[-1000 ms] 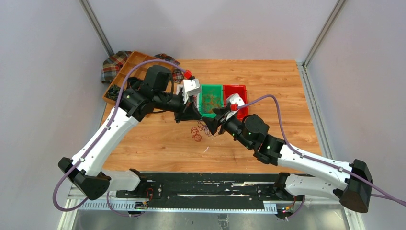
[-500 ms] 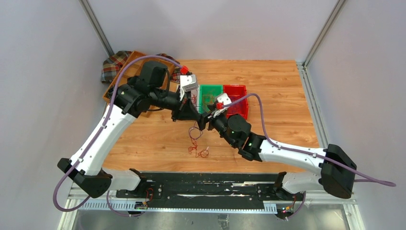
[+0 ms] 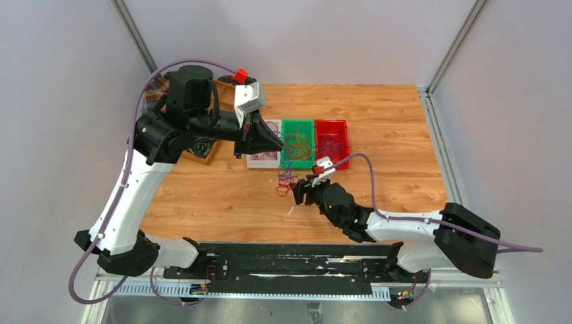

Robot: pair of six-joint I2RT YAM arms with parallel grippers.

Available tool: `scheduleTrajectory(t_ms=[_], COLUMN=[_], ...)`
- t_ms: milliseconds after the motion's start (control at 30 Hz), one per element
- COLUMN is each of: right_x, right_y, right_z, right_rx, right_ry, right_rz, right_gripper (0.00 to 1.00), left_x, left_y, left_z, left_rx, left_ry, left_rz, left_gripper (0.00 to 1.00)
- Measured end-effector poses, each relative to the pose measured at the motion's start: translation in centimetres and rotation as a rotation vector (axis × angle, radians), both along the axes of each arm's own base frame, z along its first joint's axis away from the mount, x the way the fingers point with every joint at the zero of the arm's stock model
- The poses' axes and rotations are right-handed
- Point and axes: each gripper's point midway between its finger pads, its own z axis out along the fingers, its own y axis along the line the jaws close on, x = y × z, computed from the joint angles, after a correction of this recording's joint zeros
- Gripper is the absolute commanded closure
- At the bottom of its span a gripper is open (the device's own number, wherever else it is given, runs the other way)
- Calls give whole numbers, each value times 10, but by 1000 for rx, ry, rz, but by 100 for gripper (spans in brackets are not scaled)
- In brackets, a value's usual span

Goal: Untangle the cables
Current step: Untie the cable.

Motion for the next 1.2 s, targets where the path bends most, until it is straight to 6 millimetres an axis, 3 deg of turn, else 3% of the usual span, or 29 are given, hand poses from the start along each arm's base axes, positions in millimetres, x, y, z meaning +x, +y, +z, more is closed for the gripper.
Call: scheduleTrajectory(t_ms=[133, 233, 367, 567, 700, 867, 1033, 1200], right_x=[-4, -8, -16, -37, -51, -58, -48, -39], right_y=[-18, -26, -32, -41, -34, -14, 6, 13], right_z=[-7, 3, 49, 140, 177, 191, 193, 193], right_rx=[16, 46, 149, 282, 295, 262, 221, 214], right_ry=[12, 2, -55, -176, -223, -232, -225, -232], right_rz=[-38, -42, -11, 89, 188, 287, 294, 271], right_gripper=[39, 34, 29, 27, 27, 28, 33, 33], left_x=[-2, -2, 2, 7, 8, 6, 4, 2], left_y=[1, 1, 0, -1, 0, 1, 2, 3], left_z=[13, 14, 5, -21, -25, -28, -33, -33], left_rx=[-23, -25, -9, 38, 46, 50, 55, 57], left_ry=[-31, -33, -23, 8, 10, 14, 24, 18], left_rz=[2, 3, 8, 13, 14, 12, 5, -2], left_gripper=[100, 100, 100, 100, 100, 99, 99, 100])
